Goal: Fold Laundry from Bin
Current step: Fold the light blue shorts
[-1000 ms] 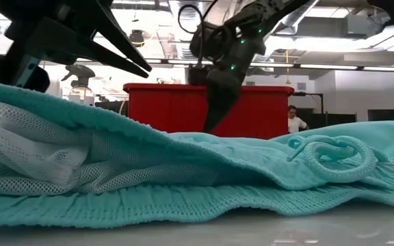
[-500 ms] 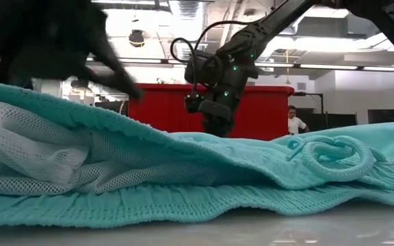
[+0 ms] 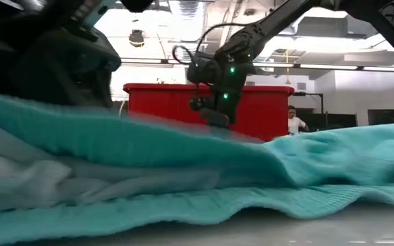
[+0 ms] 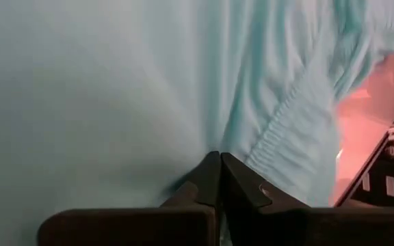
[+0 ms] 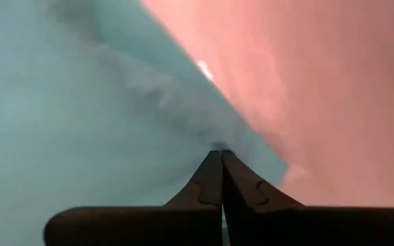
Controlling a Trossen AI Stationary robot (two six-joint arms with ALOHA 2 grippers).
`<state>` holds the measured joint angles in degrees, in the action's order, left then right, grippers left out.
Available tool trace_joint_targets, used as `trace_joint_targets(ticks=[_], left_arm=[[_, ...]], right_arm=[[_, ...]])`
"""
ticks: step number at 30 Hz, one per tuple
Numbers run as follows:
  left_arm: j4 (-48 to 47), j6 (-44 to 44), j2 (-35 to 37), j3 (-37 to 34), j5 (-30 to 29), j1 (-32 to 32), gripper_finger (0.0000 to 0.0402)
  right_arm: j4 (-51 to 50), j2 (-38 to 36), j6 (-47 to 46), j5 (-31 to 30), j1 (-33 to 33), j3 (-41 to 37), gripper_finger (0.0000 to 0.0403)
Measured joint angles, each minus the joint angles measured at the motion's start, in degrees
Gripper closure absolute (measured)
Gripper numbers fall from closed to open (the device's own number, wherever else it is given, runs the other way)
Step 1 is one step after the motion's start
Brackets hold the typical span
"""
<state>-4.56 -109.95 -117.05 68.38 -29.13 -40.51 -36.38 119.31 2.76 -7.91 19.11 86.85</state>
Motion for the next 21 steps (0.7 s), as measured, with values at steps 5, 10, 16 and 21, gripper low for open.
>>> trace_joint_targets(ticks=[5, 10, 16, 21], left_arm=[[-0.31, -0.79, 0.00, 0.00, -0.72, -0.67, 0.0401], [-0.43, -1.07, -0.05, 0.05, -0.84, -1.05, 0.0401], [-0.33, -2.13, -0.05, 0.05, -1.28, -1.01, 0.0401], [-0.28, -3.26, 0.01, 0.02, -1.39, -1.01, 0.0401]], right_arm=[[-2.48, -1.11, -2.08, -3.72, 3.37, -0.04, 0.0380], [-2.04, -7.17, 1.56, 9.95, 4.63, -0.02, 0.0357], [-0.57, -13.02, 12.36, 23.00, 0.71, 0.13, 0.0362], [-0.44, -8.70, 15.32, 28.36, -1.55, -0.03, 0.0388]])
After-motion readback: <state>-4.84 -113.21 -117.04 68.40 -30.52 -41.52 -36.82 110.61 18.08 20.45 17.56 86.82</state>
